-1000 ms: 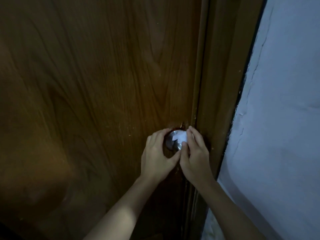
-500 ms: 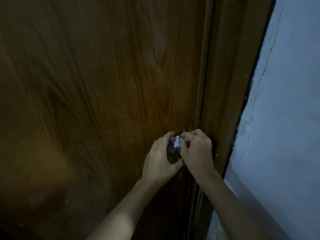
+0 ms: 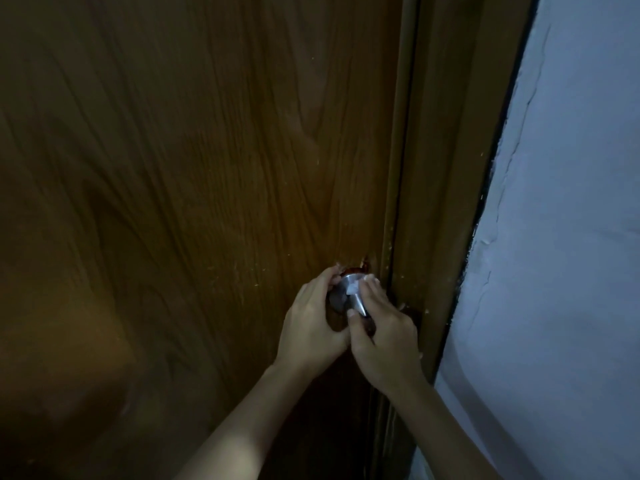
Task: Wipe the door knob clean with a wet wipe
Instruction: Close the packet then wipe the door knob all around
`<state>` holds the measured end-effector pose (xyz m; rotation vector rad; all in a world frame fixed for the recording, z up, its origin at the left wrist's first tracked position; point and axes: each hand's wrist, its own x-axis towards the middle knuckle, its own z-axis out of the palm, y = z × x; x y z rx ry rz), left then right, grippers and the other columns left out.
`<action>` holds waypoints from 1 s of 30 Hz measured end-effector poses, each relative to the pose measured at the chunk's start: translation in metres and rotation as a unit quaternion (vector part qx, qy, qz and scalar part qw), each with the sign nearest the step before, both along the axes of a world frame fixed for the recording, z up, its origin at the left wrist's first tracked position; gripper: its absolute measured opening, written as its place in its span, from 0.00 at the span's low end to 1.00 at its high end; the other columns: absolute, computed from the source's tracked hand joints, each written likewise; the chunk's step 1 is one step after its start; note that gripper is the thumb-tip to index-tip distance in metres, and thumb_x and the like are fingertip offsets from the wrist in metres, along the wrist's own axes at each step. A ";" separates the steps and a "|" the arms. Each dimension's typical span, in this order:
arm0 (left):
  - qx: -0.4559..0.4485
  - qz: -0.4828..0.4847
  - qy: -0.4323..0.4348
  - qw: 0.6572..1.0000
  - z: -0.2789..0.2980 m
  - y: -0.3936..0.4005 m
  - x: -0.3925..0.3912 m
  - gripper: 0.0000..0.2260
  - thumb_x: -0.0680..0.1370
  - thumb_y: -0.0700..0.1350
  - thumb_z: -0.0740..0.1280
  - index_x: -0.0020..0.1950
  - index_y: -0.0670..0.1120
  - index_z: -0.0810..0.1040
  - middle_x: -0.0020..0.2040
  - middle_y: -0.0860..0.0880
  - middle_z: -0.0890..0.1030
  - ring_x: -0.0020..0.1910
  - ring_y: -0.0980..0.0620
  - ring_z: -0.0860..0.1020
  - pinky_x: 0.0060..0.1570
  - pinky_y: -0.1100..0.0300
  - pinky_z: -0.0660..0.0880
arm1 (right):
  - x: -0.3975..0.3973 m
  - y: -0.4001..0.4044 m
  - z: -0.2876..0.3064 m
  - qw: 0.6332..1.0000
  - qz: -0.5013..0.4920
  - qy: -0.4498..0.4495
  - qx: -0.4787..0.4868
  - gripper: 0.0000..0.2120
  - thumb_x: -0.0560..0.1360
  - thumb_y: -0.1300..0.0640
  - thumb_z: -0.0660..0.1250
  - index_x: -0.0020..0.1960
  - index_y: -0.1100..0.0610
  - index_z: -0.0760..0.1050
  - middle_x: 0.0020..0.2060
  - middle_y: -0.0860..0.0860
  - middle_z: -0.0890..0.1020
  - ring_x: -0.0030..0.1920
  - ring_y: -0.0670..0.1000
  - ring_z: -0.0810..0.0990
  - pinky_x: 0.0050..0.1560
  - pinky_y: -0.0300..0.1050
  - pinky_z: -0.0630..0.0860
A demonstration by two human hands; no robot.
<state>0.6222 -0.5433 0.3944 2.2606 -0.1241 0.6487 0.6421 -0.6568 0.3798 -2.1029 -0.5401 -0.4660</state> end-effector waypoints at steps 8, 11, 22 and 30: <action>0.008 0.004 -0.004 1.000 -0.001 0.001 0.001 0.33 0.68 0.49 0.73 0.70 0.50 0.62 0.64 0.52 0.72 0.63 0.58 0.69 0.63 0.57 0.71 | 0.000 0.001 0.001 0.997 -0.032 0.026 0.072 0.23 0.73 0.53 0.63 0.67 0.59 0.68 0.63 0.56 0.76 0.62 0.49 0.74 0.61 0.36 0.69; 0.010 0.003 -0.002 1.000 0.000 0.000 0.001 0.34 0.68 0.48 0.73 0.70 0.50 0.62 0.64 0.51 0.72 0.63 0.57 0.69 0.63 0.57 0.71 | 0.002 -0.001 0.006 0.985 -0.044 0.127 0.112 0.22 0.73 0.53 0.66 0.67 0.55 0.69 0.58 0.53 0.79 0.56 0.47 0.75 0.55 0.37 0.70; 0.022 0.017 -0.014 1.000 -0.002 -0.002 0.002 0.35 0.67 0.49 0.74 0.70 0.50 0.62 0.64 0.51 0.73 0.62 0.57 0.70 0.61 0.61 0.71 | 0.009 -0.004 0.012 0.870 0.025 0.357 0.338 0.18 0.67 0.59 0.72 0.57 0.56 0.78 0.53 0.53 0.83 0.54 0.50 0.80 0.60 0.50 0.75; 0.013 0.002 0.000 1.000 0.000 0.002 0.002 0.37 0.66 0.47 0.75 0.71 0.50 0.61 0.65 0.51 0.72 0.63 0.57 0.69 0.62 0.61 0.69 | -0.004 0.024 0.003 0.832 -0.041 0.341 0.437 0.18 0.65 0.60 0.74 0.54 0.54 0.78 0.46 0.50 0.83 0.47 0.47 0.80 0.47 0.40 0.75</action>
